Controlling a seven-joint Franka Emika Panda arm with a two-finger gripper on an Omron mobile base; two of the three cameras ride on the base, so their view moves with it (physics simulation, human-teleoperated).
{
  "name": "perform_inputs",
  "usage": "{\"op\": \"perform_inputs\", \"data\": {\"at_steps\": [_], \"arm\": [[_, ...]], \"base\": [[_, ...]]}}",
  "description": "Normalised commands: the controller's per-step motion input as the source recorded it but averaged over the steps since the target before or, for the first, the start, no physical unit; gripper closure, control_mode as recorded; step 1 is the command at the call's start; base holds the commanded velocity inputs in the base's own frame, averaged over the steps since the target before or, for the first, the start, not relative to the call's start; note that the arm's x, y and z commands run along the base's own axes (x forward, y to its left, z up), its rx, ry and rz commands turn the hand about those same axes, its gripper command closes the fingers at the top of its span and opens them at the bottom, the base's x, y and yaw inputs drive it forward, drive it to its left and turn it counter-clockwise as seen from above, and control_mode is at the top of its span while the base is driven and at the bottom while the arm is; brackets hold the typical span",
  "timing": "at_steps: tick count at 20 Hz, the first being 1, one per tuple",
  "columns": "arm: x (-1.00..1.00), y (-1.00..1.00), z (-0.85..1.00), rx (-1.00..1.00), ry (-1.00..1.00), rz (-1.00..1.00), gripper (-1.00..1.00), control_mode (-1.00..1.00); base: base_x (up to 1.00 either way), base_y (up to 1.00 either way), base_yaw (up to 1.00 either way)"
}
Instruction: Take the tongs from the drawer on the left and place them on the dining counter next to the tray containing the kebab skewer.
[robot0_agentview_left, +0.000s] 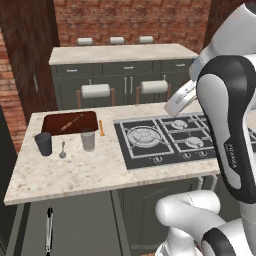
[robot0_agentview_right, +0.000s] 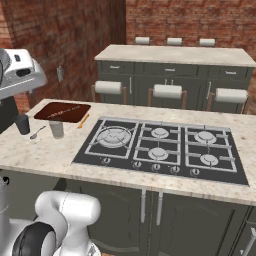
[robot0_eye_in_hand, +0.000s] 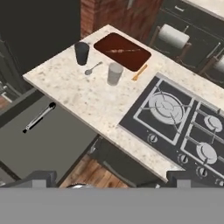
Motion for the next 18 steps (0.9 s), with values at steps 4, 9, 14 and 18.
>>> {"op": "perform_inputs", "data": {"at_steps": [4, 9, 14, 18], "arm": [[0.77, 0.00, -0.59, 0.00, 0.08, -0.05, -1.00, -1.00], [0.73, 0.01, -0.66, 0.00, 0.07, -0.16, -1.00, -1.00], [0.59, 0.08, -0.54, 0.01, 0.01, -0.26, -1.00, -1.00], [0.38, 0.27, -0.41, 0.08, -0.03, -0.20, -1.00, -1.00]], "base": [[0.00, 0.00, 0.00], [0.00, 0.00, 0.00], [0.00, 0.00, 0.00], [0.00, 0.00, 0.00]]}}
